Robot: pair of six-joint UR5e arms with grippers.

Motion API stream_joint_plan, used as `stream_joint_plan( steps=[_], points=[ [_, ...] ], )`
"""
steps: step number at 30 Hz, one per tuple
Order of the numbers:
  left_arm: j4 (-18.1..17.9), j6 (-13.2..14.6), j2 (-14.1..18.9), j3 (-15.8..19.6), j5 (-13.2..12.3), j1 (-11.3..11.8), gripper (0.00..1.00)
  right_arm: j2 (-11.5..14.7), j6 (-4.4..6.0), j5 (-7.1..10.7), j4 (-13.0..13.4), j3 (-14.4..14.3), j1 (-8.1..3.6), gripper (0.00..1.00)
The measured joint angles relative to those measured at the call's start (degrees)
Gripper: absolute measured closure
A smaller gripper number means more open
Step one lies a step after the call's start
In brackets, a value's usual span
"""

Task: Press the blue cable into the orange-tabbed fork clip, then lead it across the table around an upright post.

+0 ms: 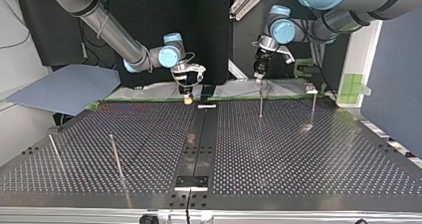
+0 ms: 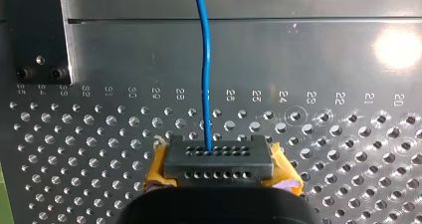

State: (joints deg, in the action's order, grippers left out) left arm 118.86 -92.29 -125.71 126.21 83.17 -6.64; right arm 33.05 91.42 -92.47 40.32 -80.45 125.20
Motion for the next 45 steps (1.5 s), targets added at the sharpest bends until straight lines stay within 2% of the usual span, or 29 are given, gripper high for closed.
stream_joint_plan(
  steps=[9,18,29,36,45],
  points=[
    [-0.24,-2.73,-0.07,-2.49,3.93,-2.72,0.00,-0.03,-0.08,0.49,0.10,0.01,0.00,1.00],
    [1.03,-3.37,-0.16,-5.02,8.16,-5.76,0.00,-0.04,-0.07,0.53,0.09,0.00,0.01,1.00],
    [2.98,-3.91,-0.50,-7.41,13.60,-7.56,0.00,-0.07,-0.08,0.69,-0.13,-0.02,0.00,1.00],
    [3.78,-5.36,-0.59,-8.54,16.90,-8.41,0.00,-0.06,-0.08,0.72,-0.15,-0.02,0.06,1.00],
    [7.09,-6.27,-0.72,-10.84,17.78,-8.80,0.00,-0.11,-0.08,0.79,-0.34,-0.01,0.01,1.00]
  ],
)
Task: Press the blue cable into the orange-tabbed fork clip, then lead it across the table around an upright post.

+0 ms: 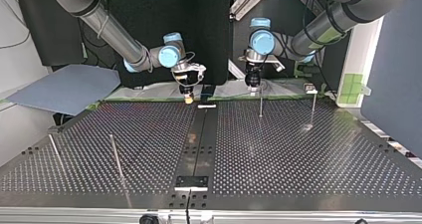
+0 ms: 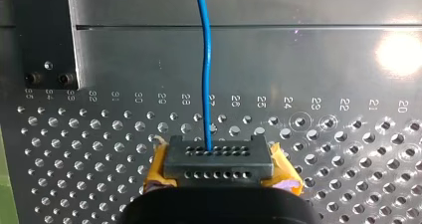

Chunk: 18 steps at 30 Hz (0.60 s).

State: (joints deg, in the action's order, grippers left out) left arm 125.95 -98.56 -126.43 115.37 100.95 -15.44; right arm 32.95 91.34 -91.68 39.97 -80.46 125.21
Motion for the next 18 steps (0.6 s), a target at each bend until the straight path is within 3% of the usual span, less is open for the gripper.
stream_joint_plan(
  steps=[11,18],
  points=[
    [2.77,-1.17,-2.23,-2.64,0.45,-0.93,0.00,0.00,0.00,0.15,-0.20,-0.01,-0.02,1.00],
    [4.46,-1.73,-5.08,-6.28,1.14,-1.62,0.00,0.01,0.00,0.20,-0.47,-0.01,-0.01,1.00]
  ],
)
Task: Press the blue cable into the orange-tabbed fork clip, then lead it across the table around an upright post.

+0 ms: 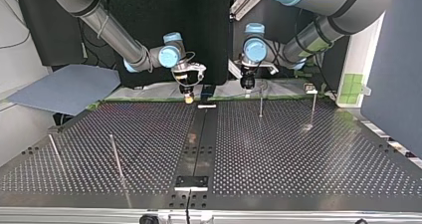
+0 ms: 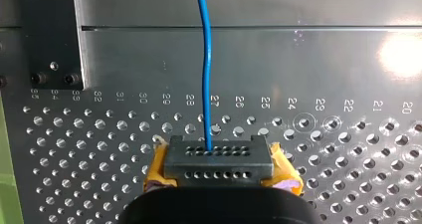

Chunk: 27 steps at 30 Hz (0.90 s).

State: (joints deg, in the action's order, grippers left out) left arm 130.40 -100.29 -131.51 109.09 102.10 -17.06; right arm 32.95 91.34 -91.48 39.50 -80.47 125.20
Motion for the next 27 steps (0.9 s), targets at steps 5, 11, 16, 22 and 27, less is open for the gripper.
stream_joint_plan(
  steps=[5,11,16,22,27],
  points=[
    [-0.43,-0.13,-2.26,-2.46,1.55,-0.31,0.00,0.02,0.00,0.05,-0.06,0.02,0.00,1.00],
    [-1.10,-0.16,-2.87,-4.45,2.95,-0.35,0.00,0.00,0.00,0.07,-0.04,0.01,-0.05,1.00],
    [-1.13,-0.08,-2.89,-5.38,3.42,-0.36,0.00,-0.02,0.00,0.06,0.11,0.01,-0.14,1.00],
    [-0.97,0.60,-2.91,-5.55,3.47,-0.36,0.00,-0.02,0.00,0.06,0.11,0.02,-0.22,1.00],
    [-0.93,1.74,-2.93,-5.57,3.28,-0.44,0.02,-0.03,-0.01,0.07,0.04,0.03,-0.25,1.00]
  ],
)
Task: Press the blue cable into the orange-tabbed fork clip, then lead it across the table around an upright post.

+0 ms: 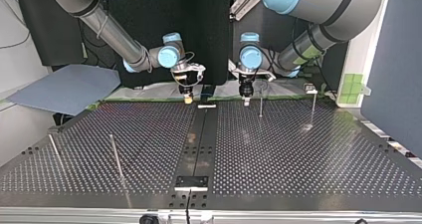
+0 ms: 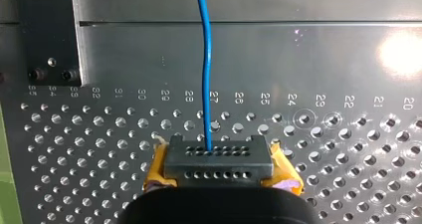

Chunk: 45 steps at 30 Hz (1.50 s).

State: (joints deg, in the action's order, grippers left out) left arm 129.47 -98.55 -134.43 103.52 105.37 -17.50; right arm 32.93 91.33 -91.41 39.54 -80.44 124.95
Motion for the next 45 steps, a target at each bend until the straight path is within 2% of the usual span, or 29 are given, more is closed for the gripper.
stream_joint_plan(
  steps=[1,2,4,5,6,7,8,9,32,37,45],
  points=[
    [0.00,0.24,0.00,0.00,-0.01,-0.02,0.22,0.00,0.00,0.00,-0.01,0.00,0.01,1.00],
    [-0.02,0.43,0.01,-0.01,0.00,-0.04,0.22,0.00,0.00,0.00,-0.03,-0.01,0.01,1.00],
    [-0.09,0.77,0.00,0.00,0.06,-0.07,0.51,-0.02,0.01,0.02,-0.08,0.00,0.00,1.00],
    [-0.13,0.89,0.01,-0.01,0.10,-0.09,0.51,-0.02,0.00,0.04,-0.09,0.01,0.00,1.00],
    [-0.17,1.05,0.00,0.00,0.15,-0.13,0.81,-0.02,0.00,0.05,-0.13,0.00,0.00,1.00],
    [-0.19,1.16,0.00,-0.01,0.17,-0.16,0.95,-0.02,0.00,0.06,-0.16,-0.01,0.00,1.00],
    [-0.19,1.27,0.00,-0.01,0.19,-0.19,0.95,-0.02,0.00,0.07,-0.19,-0.01,0.00,1.00],
    [-0.19,1.40,-0.01,-0.01,0.20,-0.22,1.00,-0.02,0.00,0.08,-0.24,0.00,0.00,1.00],
    [0.34,1.70,0.02,-0.01,0.20,-0.42,1.00,-0.03,-0.03,0.09,-0.78,0.03,-0.01,1.00],
    [1.30,2.86,0.21,-0.05,0.84,-0.58,1.00,0.02,-0.21,0.08,-2.30,0.63,-0.08,1.00],
    [3.63,5.31,0.40,-1.54,2.98,-1.43,1.00,0.19,-1.55,0.00,-5.52,1.96,-0.11,1.00]
  ],
)
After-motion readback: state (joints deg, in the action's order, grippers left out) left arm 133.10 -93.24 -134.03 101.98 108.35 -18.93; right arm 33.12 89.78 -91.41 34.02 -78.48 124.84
